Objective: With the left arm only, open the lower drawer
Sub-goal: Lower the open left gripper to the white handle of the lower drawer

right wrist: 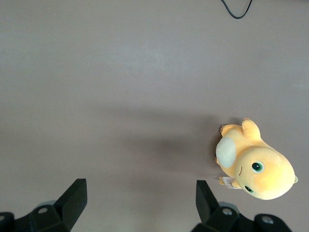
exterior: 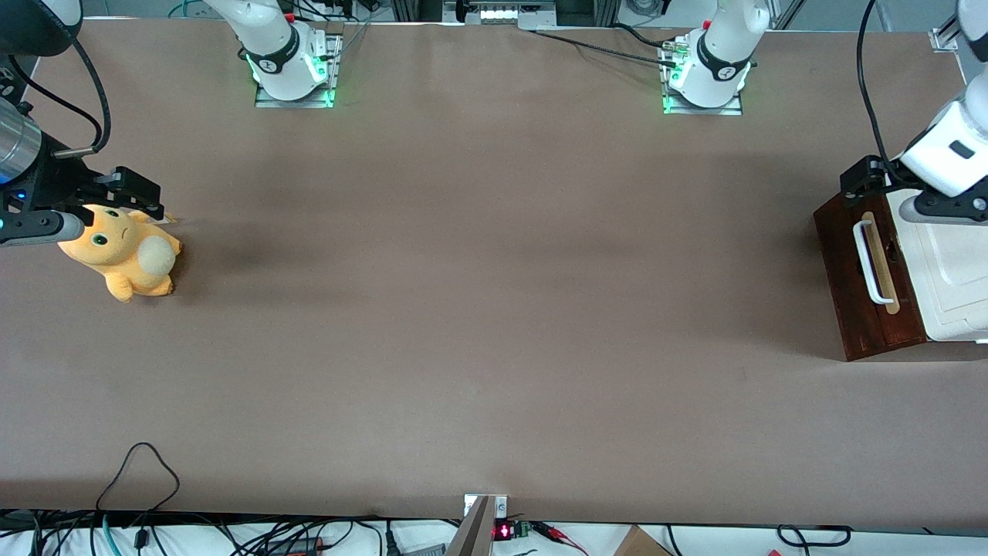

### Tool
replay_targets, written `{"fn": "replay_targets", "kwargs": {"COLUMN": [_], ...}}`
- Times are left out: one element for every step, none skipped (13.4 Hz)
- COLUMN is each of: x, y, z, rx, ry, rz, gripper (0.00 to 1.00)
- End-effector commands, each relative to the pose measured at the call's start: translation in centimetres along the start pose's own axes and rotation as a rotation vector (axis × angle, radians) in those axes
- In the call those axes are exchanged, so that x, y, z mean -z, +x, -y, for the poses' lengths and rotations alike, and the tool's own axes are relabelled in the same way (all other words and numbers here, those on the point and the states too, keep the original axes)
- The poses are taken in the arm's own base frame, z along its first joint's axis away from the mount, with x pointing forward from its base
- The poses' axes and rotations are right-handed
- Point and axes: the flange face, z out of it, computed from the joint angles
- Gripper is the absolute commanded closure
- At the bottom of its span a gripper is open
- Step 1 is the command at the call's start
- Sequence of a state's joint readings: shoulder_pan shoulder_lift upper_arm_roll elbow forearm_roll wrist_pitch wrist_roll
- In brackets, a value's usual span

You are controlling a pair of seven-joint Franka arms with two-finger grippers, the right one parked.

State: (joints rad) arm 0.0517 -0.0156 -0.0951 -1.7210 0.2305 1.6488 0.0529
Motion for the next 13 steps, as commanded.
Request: {"fn": "replay_targets", "kwargs": {"x": [-1.8, -2.9, -4.2, -5.8, -7.4, -9.2, -11.5, -13.8, -15.9, -17.9, -19.8, -21.9, -23.8], "y": [0.6, 0.6, 0.7, 0.8, 0.8, 0.8, 0.9, 1.0, 0.8, 0.4, -0.1, -0.5, -1.0], "z": [-3.5, -4.7, -5.6, -6.6, -7.3, -7.4, -7.6, -8.2, -8.3, -8.8, -9.2, -9.4, -9.6], "rx": [0.004, 0.026, 0.040, 0.048, 0.059, 0.079, 0.103, 0.116, 0.122, 0.124, 0.124, 0.106, 0.089], "ry": [0.200, 0.271, 0.339, 0.418, 0.489, 0.557, 0.616, 0.681, 0.743, 0.806, 0.865, 0.921, 0.969], "rz": [0.038, 0.046, 0.057, 0.065, 0.069, 0.074, 0.081, 0.079, 0.075, 0.061, 0.043, 0.032, 0.019], "gripper": [0.00, 0.00, 0.00, 0.00, 0.00, 0.00, 0.00, 0.00, 0.00, 0.00, 0.01, 0.01, 0.01]}}
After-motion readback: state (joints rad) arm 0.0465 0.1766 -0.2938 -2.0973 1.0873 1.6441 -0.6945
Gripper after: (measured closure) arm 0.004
